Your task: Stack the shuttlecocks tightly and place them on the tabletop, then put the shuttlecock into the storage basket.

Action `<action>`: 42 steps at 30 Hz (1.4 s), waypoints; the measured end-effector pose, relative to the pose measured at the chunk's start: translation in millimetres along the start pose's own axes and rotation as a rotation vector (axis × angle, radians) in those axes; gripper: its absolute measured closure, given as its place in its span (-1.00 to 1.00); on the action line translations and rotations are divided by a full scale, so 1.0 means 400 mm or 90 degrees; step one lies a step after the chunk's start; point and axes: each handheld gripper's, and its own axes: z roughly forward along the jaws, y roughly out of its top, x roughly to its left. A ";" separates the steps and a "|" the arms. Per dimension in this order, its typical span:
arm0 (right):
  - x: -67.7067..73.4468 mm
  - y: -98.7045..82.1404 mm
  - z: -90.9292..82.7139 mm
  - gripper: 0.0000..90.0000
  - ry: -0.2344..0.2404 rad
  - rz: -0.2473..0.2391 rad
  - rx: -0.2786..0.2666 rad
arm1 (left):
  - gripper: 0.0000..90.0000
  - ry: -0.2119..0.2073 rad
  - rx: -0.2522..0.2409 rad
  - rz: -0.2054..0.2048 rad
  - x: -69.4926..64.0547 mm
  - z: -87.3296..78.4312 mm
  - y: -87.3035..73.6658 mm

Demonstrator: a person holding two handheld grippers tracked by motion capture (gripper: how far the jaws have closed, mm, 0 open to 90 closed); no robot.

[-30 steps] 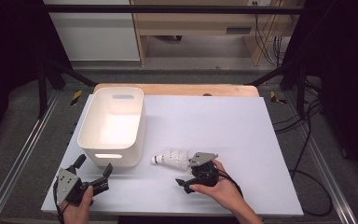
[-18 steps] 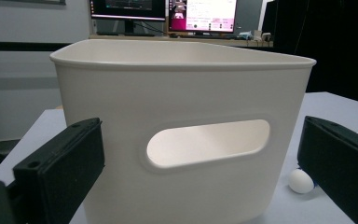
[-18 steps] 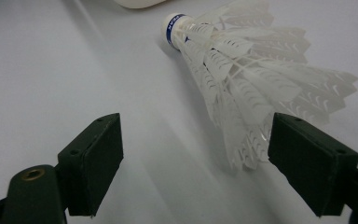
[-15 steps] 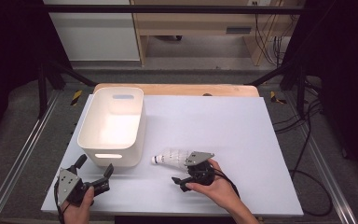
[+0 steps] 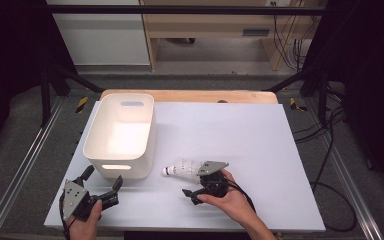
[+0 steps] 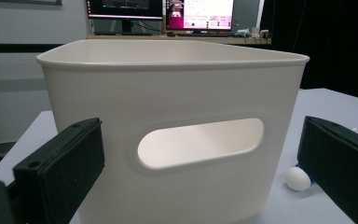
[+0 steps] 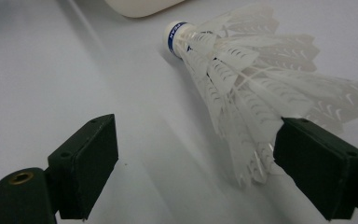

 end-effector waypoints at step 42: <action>0.016 0.024 0.022 0.11 0.003 -0.003 -0.044 | -0.99 0.000 0.000 0.000 0.000 0.000 0.000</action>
